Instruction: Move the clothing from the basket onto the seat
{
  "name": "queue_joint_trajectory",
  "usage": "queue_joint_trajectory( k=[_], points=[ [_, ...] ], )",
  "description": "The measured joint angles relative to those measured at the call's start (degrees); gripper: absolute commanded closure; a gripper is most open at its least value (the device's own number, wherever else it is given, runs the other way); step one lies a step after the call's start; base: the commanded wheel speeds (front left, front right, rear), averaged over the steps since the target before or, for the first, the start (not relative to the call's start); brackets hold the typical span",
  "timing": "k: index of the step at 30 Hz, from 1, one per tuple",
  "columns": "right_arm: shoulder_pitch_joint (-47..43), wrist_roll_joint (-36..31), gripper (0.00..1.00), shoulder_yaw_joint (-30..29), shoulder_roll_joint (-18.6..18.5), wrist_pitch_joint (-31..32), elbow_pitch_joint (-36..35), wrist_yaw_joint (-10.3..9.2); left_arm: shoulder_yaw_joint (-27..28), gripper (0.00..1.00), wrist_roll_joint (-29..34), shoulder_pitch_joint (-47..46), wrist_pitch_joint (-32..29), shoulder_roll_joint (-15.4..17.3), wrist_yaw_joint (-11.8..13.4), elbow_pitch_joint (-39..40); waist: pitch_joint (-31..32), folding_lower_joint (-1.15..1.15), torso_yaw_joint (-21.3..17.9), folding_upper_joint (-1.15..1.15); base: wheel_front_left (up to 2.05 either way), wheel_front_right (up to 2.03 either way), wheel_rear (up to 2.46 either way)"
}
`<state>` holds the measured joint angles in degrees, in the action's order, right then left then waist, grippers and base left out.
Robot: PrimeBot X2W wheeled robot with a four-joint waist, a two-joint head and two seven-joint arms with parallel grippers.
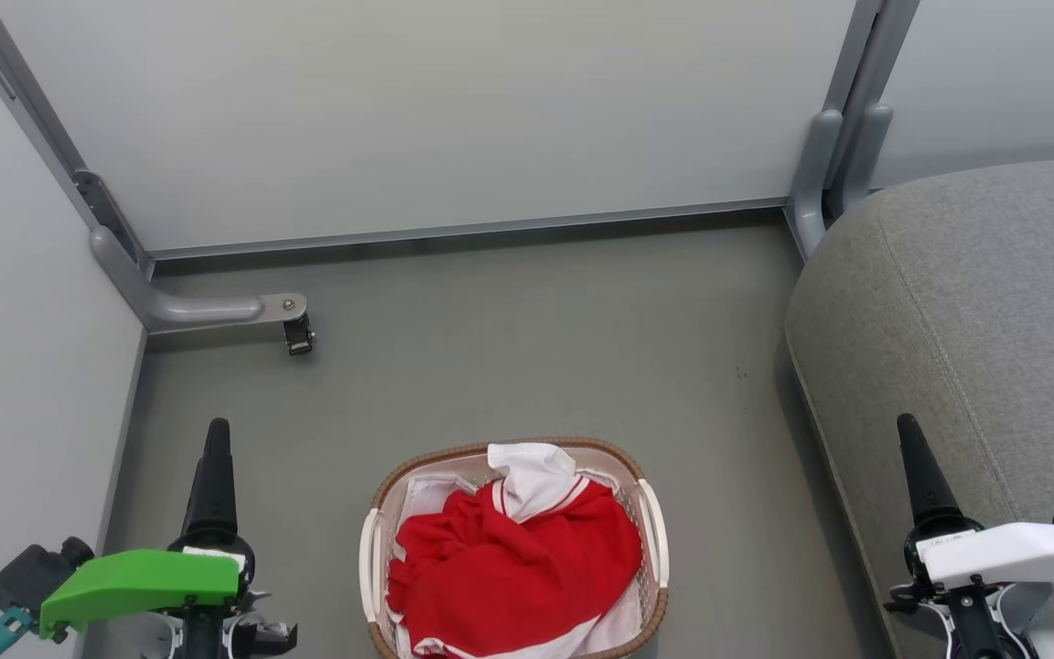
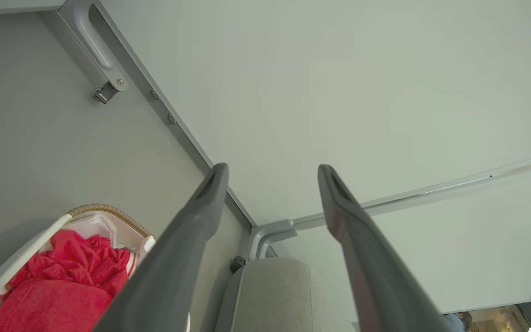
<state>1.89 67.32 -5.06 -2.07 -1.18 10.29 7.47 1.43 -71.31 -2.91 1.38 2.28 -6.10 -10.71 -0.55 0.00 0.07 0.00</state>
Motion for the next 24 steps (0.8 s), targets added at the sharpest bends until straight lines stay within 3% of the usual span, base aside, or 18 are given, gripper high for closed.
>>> queue_joint_trajectory(
  k=[15, 24],
  points=[
    [-0.40, -17.02, 0.00, 2.23, -0.15, -3.00, -2.29, 0.00, -5.12, 0.00, 21.91, 0.40, 2.85, 0.10, 2.15, 1.74, -0.23, 0.00, 0.06, 0.00, 0.00, 0.00, 0.00],
    [-0.69, -25.22, 0.00, 3.75, -0.23, -4.69, -2.13, 0.00, -6.25, 0.00, 29.91, 0.95, 4.56, 0.13, 3.16, 1.05, -0.39, 0.00, 0.06, 0.00, 0.00, 0.00, 0.00]
  ],
)
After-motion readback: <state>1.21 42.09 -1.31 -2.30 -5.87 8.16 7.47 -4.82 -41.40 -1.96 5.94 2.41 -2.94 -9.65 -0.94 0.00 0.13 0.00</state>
